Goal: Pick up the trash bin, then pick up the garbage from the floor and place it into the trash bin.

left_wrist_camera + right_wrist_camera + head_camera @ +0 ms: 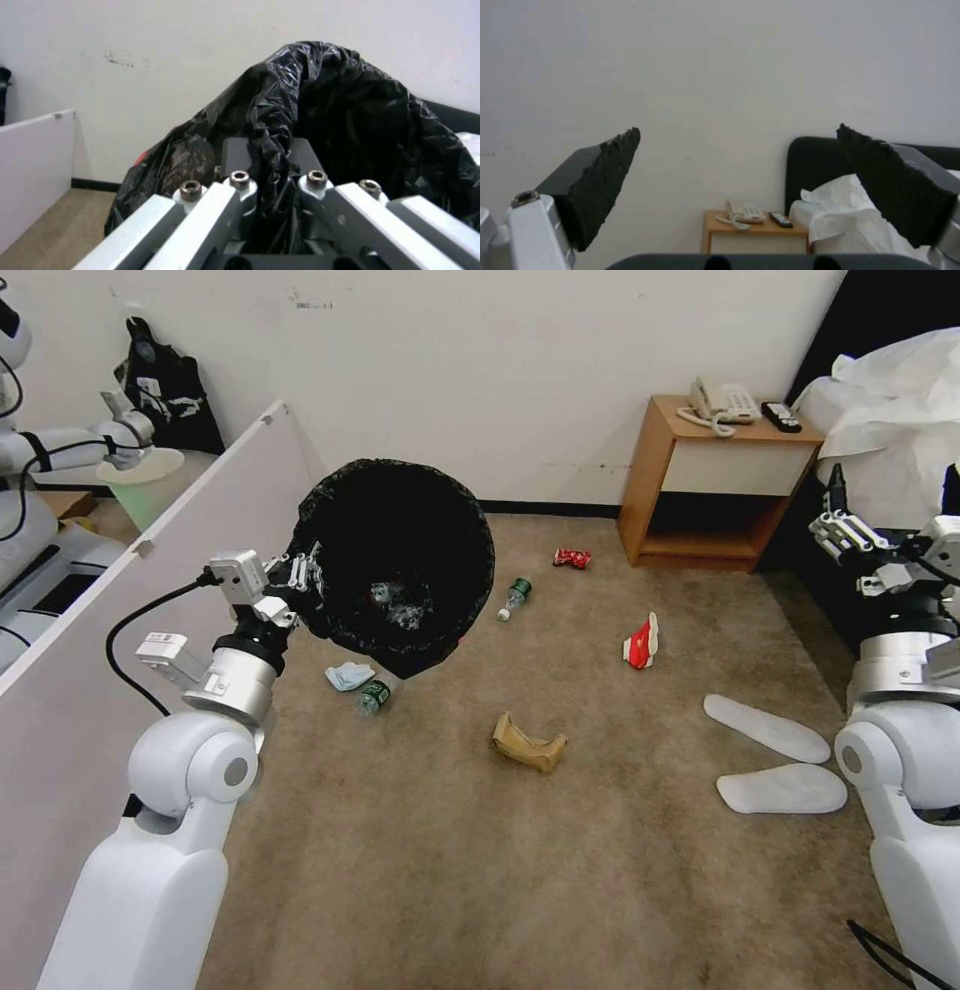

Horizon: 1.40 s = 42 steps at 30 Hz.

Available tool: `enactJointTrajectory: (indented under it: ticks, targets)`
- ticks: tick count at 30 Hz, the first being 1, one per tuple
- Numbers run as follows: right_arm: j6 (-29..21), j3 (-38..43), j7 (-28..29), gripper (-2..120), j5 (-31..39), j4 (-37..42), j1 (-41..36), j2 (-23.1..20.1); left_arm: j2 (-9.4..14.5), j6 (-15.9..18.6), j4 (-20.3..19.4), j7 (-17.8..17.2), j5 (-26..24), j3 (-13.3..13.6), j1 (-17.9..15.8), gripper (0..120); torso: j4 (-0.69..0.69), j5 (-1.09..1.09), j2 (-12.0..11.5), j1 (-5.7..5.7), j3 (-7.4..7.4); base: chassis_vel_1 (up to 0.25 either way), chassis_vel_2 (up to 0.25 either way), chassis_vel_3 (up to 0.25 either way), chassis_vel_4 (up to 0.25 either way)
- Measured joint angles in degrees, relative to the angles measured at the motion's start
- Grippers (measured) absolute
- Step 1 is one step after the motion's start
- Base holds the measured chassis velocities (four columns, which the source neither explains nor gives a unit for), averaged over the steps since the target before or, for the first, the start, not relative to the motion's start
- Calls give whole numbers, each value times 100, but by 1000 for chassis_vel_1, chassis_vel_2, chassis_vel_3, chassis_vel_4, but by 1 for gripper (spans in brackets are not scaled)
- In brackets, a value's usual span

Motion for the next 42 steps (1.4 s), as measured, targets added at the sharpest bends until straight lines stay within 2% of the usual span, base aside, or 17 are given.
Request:
enactJointTrajectory:
  ticks: [17,27,29,31,32,35,38,42]
  targets:
    - [-21,-30,-42,100,2,18,-4,8,-2,0,-10,0,0,-11,21,4,0,0,0,0,0,-13,11,17,-16]
    - [4,-43,-43,100,-9,10,3,6,3,0,-20,-4,-5,-13,23,4,-1,-3,0,0,2,-189,178,176,-173]
    - [4,-48,-44,100,-9,7,3,7,3,1,-20,-4,-6,-11,24,4,1,3,0,0,2,-232,245,220,-264]
    - [11,-54,-41,100,-11,2,14,7,4,0,-20,-6,-7,-5,23,4,-1,-4,0,0,2,-281,268,249,-268]
    - [26,-63,-41,100,-12,-17,21,6,5,1,-20,-6,-8,0,20,4,0,2,0,1,3,-249,274,225,-243]
    - [54,-68,-48,100,-15,-40,27,5,5,0,-18,-6,-8,1,11,4,-1,2,0,1,3,-216,220,225,-243]
    - [87,-73,-80,100,-44,-69,32,6,5,0,-2,-9,-8,12,4,4,1,0,-1,1,5,-145,109,92,-136]
    - [115,-77,-109,100,-109,-102,35,9,3,0,10,-9,-12,20,-8,4,-2,1,0,0,1,-33,20,17,-16]
